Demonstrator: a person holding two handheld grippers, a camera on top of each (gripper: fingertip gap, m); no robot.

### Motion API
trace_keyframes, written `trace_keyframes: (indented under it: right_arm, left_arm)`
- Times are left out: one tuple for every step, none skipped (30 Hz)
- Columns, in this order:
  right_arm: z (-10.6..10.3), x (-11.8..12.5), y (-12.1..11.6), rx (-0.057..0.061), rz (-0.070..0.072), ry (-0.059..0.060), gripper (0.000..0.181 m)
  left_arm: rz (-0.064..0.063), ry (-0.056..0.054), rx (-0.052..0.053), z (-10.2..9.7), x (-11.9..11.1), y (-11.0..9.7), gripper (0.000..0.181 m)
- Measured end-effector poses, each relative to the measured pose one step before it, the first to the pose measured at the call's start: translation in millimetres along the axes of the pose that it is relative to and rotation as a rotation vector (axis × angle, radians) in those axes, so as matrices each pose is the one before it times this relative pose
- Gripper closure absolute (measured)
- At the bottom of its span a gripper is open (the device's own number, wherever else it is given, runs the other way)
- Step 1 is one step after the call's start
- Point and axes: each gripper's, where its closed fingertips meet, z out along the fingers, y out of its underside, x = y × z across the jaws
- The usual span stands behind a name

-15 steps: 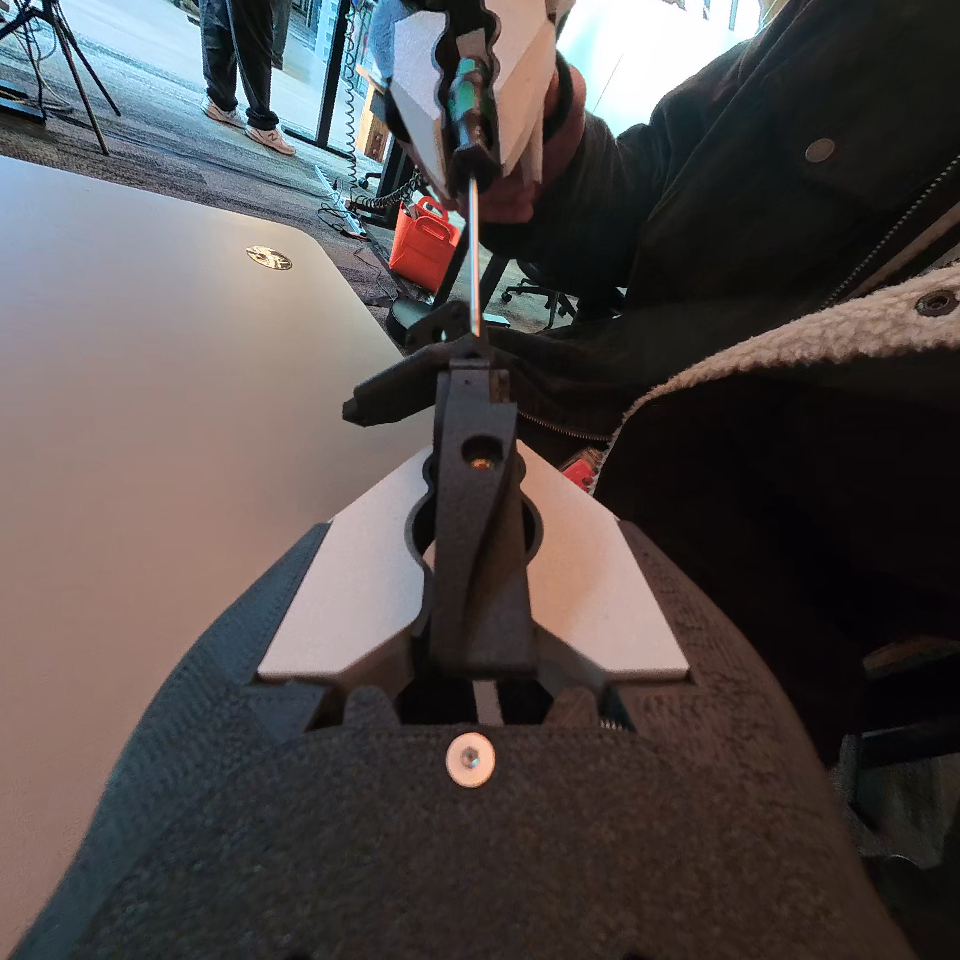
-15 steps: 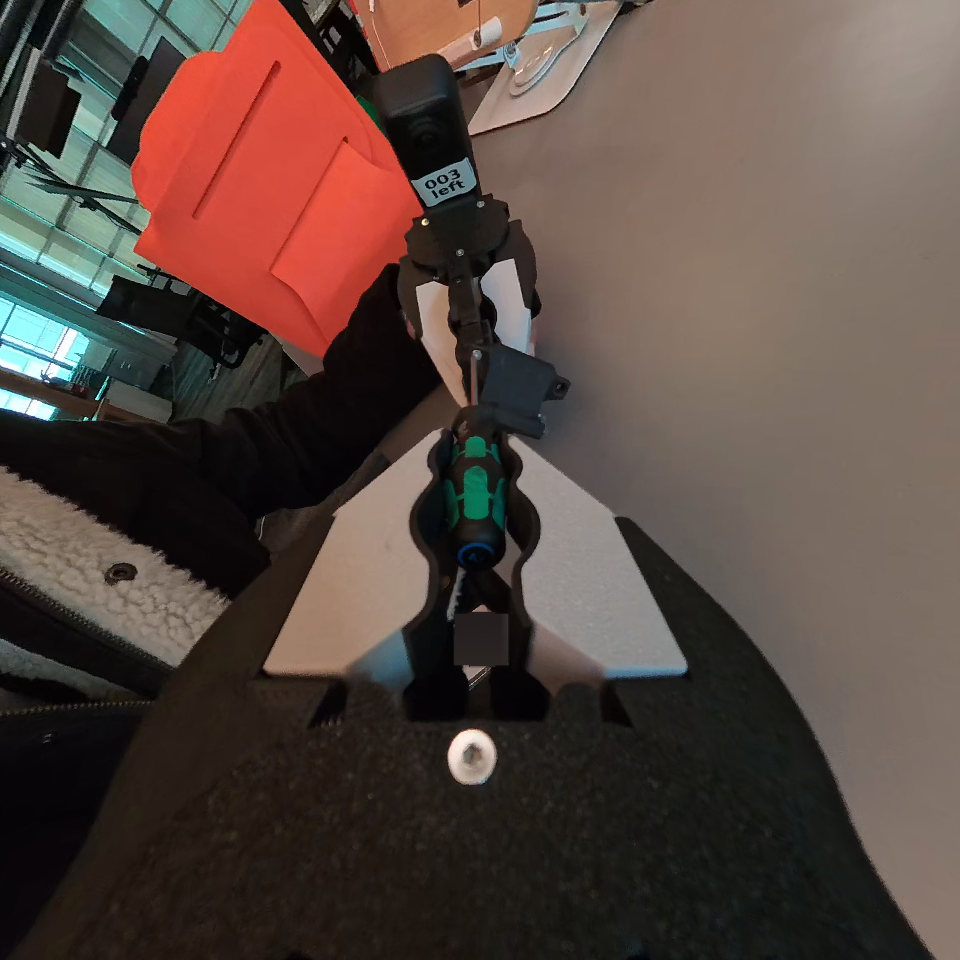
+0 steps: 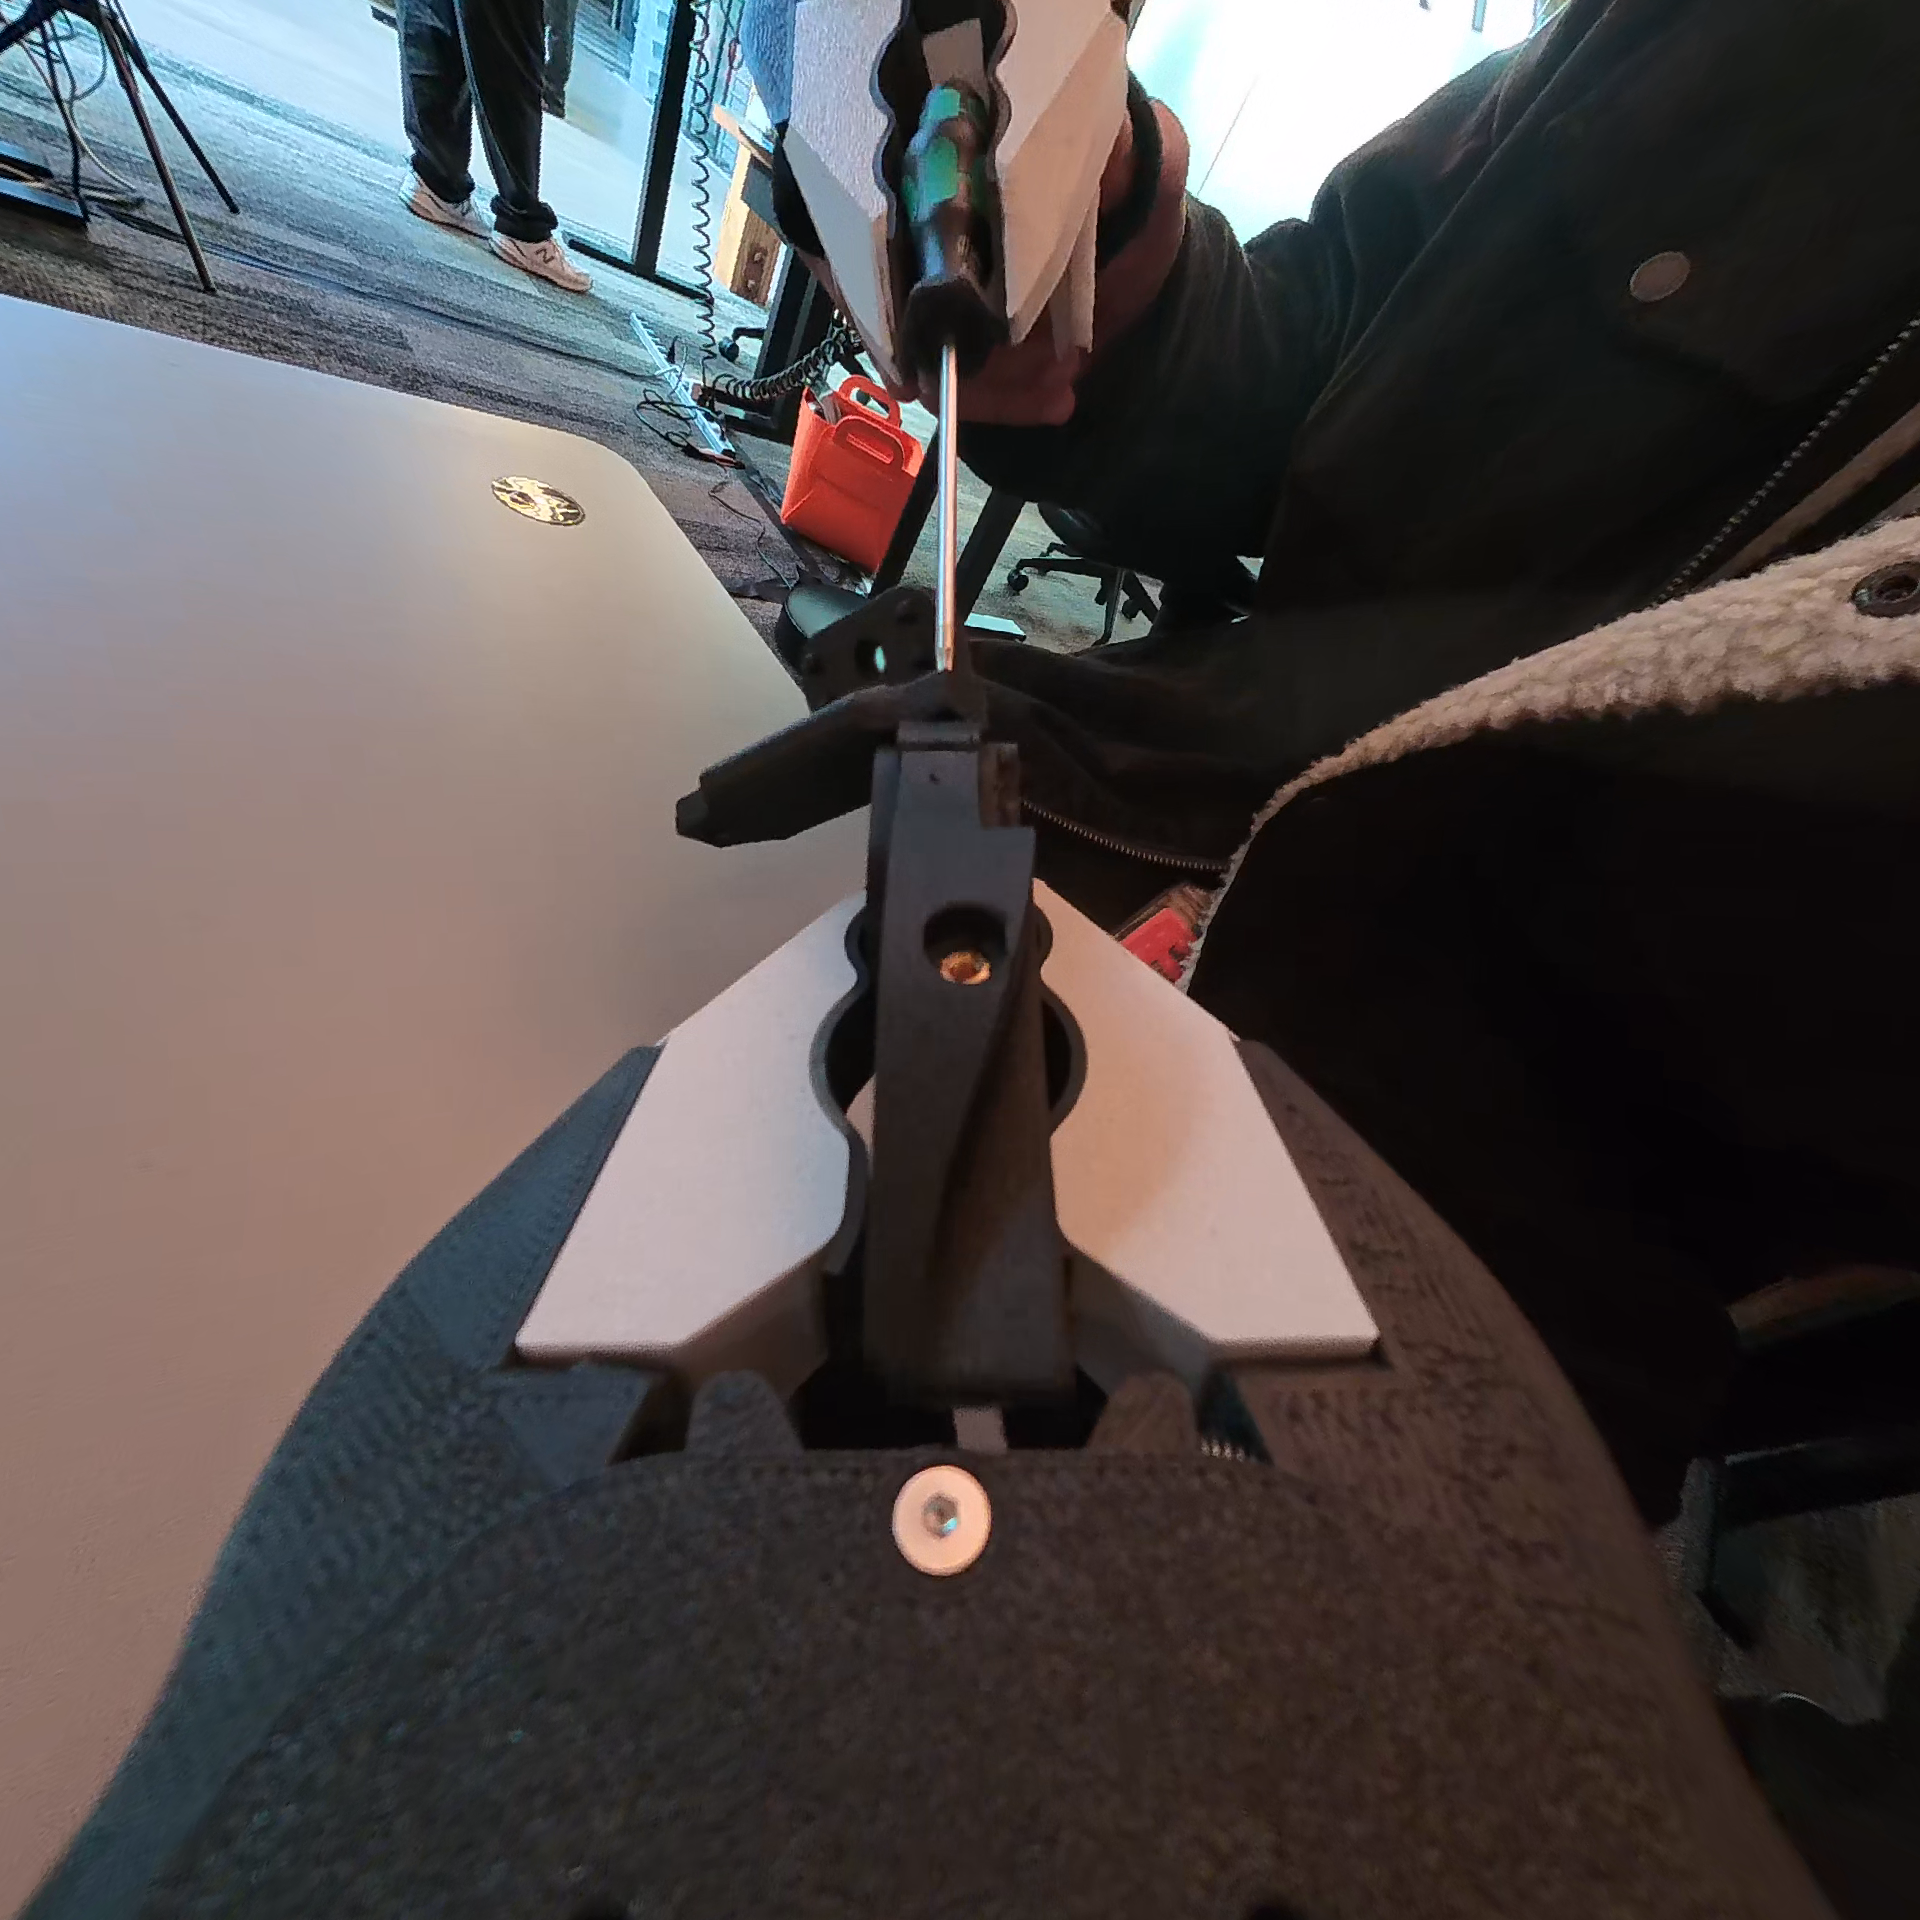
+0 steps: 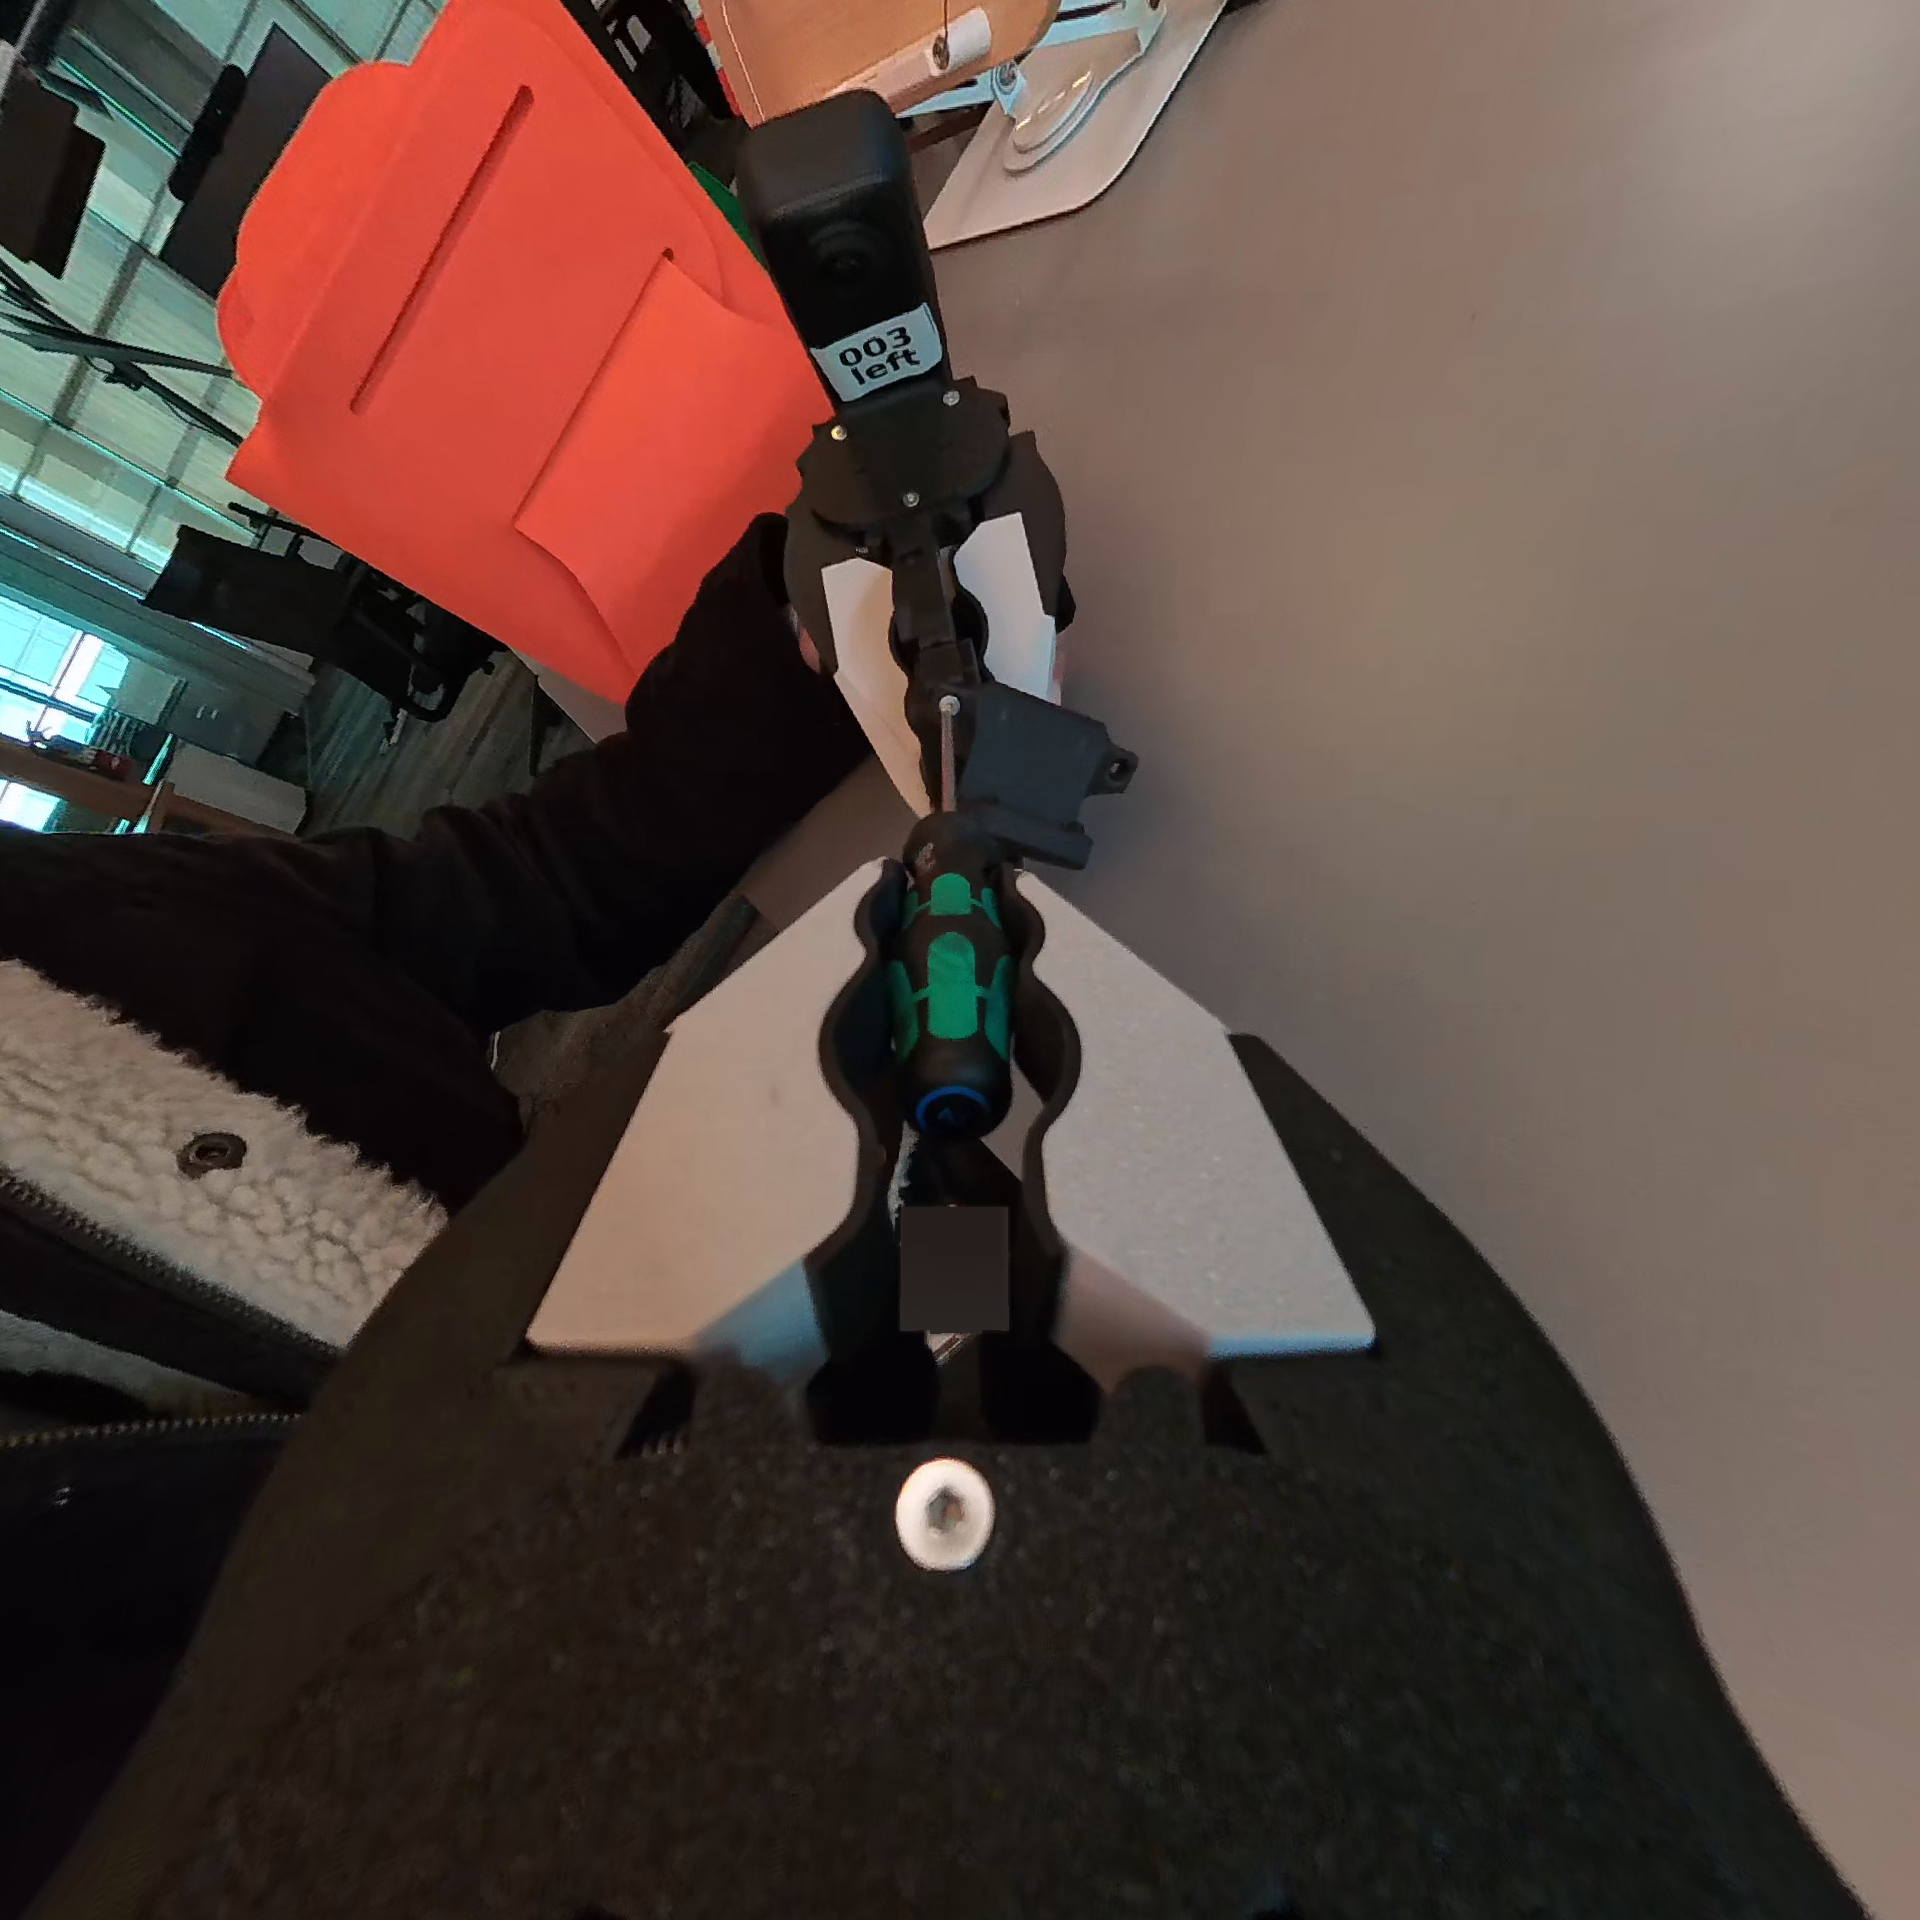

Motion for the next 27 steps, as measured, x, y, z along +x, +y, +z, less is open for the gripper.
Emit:
trace_keyframes:
  right_arm:
    - [0.21, 0.09, 0.06, -0.0019, -0.0011, 0.0013, 0.165]
    - [0.05, 0.22, 0.06, -0.0014, 0.0015, -0.0003, 0.165]
    - [-0.1, 0.01, 0.05, -0.0019, 0.0016, -0.0018, 0.165]
    - [-0.26, 0.25, -0.15, -0.0011, 0.0011, 0.0002, 0.165]
    - [-0.09, 0.42, -0.23, -0.0003, -0.0007, 0.0038, 0.165]
    - [0.4, -0.54, 0.3, -0.0041, -0.0049, 0.0008, 0.165]
    - [0.47, -0.45, 0.24, -0.0037, -0.0062, 0.0034, 0.165]
    - [0.17, 0.23, 0.1, -0.0044, -0.0052, 0.007, 0.165]
    - [0.08, 0.01, -0.02, -0.0034, -0.0089, 0.0054, 0.165]
    - [-0.07, -0.5, -0.45, -0.0028, -0.0137, 0.004, 0.165]
    - [-0.17, -0.68, -0.38, -0.0057, -0.0223, 0.004, 0.165]
    - [-0.23, -0.66, -0.49, -0.007, -0.0369, 0.0081, 0.164]
    - [-0.3, -0.55, -0.68, -0.0088, -0.0536, 0.0137, 0.165]
    - [-0.21, -0.31, -0.88, -0.0106, -0.0675, 0.0204, 0.164]
    - [0.08, -1.11, -1.48, -0.0072, -0.099, 0.0214, 0.165]
    - [0.05, -1.13, -2.05, 0.0014, -0.1496, 0.0274, 0.165]
    - [-0.22, -0.74, -2.33, 0.0076, -0.1874, 0.0336, 0.165]
    - [-0.27, -1.0, -1.58, 0.0069, -0.2102, 0.0351, 0.165]
    - [-0.71, -2.08, -2.41, 0.0097, -0.2202, 0.0334, 0.165]
    - [-1.62, -1.73, -2.67, 0.0026, -0.226, 0.0317, 0.165]
    - [-1.85, -1.59, -2.57, -0.0049, -0.198, 0.0239, 0.165]
    - [-1.81, -0.94, -2.18, -0.0079, -0.1673, 0.0133, 0.165]
    - [-1.72, -0.29, -1.79, -0.0076, -0.1294, 0.0049, 0.165]
    - [-1.37, -0.63, -1.03, -0.0081, -0.1204, -0.0019, 0.165]
    - [-1.04, -1.31, -0.55, -0.0137, -0.1355, 0.0005, 0.165]
    - [-0.89, -1.45, -1.0, -0.0169, -0.1339, 0.0021, 0.165]
    - [-0.64, -0.66, -1.64, -0.0142, -0.1067, 0.006, 0.165]
  left_arm:
    - [-0.0008, -0.0007, -0.0003, -0.07, -0.18, 0.21, 0.159]
    - [-0.0001, 0.0004, -0.001, 0.32, -0.02, 0.23, 0.159]
    - [0.0, 0.0012, -0.002, 0.31, 0.18, 0.3, 0.159]
    - [0.0006, -0.0005, -0.0001, 0.34, 0.08, 0.04, 0.159]
    - [-0.0002, 0.0016, -0.0006, 0.29, 0.28, -0.07, 0.159]
    - [0.001, 0.0011, -0.0015, 0.35, 0.3, 0.11, 0.159]
    - [0.0002, -0.0014, -0.0043, 0.24, -0.17, 0.84, 0.159]
    - [-0.0015, -0.0025, -0.0034, 0.15, -0.55, 0.7, 0.159]
    - [-0.0001, -0.0006, 0.0007, -0.02, -0.18, -0.02, 0.159]
    - [-0.0009, 0.003, 0.0005, 0.08, 0.41, -0.11, 0.159]
    - [0.0006, 0.0014, -0.001, 0.19, 0.51, 0.04, 0.159]
    - [0.002, -0.0001, -0.0001, 0.34, 0.26, -0.09, 0.159]
    - [-0.0016, 0.0026, -0.0016, 0.26, 0.43, 0.23, 0.159]
    - [-0.0016, 0.0, -0.0011, 0.29, -0.15, 0.29, 0.159]
    - [-0.0009, 0.0038, 0.0032, 0.13, 0.55, -0.45, 0.159]
    - [-0.0033, 0.0068, 0.0053, -0.29, 1.13, -0.86, 0.159]
    - [-0.0029, 0.0029, 0.0088, -0.88, 0.46, -1.57, 0.159]
    - [-0.0012, 0.0059, 0.0057, -0.79, 1.26, -1.19, 0.159]
    - [0.0014, 0.012, 0.0008, 0.28, 2.69, -0.6, 0.159]
    - [0.0054, 0.0088, -0.0002, 1.15, 2.4, -0.53, 0.159]
    - [0.006, 0.0081, -0.0041, 1.44, 2.23, 0.14, 0.159]
    - [0.0017, 0.0099, -0.0044, 1.72, 2.15, 0.36, 0.159]
    - [-0.0016, 0.0084, -0.003, 1.68, 1.52, 0.43, 0.159]
    - [-0.0042, 0.006, -0.0062, 1.75, 0.69, 1.16, 0.159]
    - [-0.0056, 0.0022, -0.009, 1.92, -0.09, 1.75, 0.159]
    - [-0.0055, 0.0012, -0.0091, 1.93, -0.53, 1.82, 0.159]
    - [-0.0016, 0.0016, -0.0019, 0.94, -0.38, 0.82, 0.159]
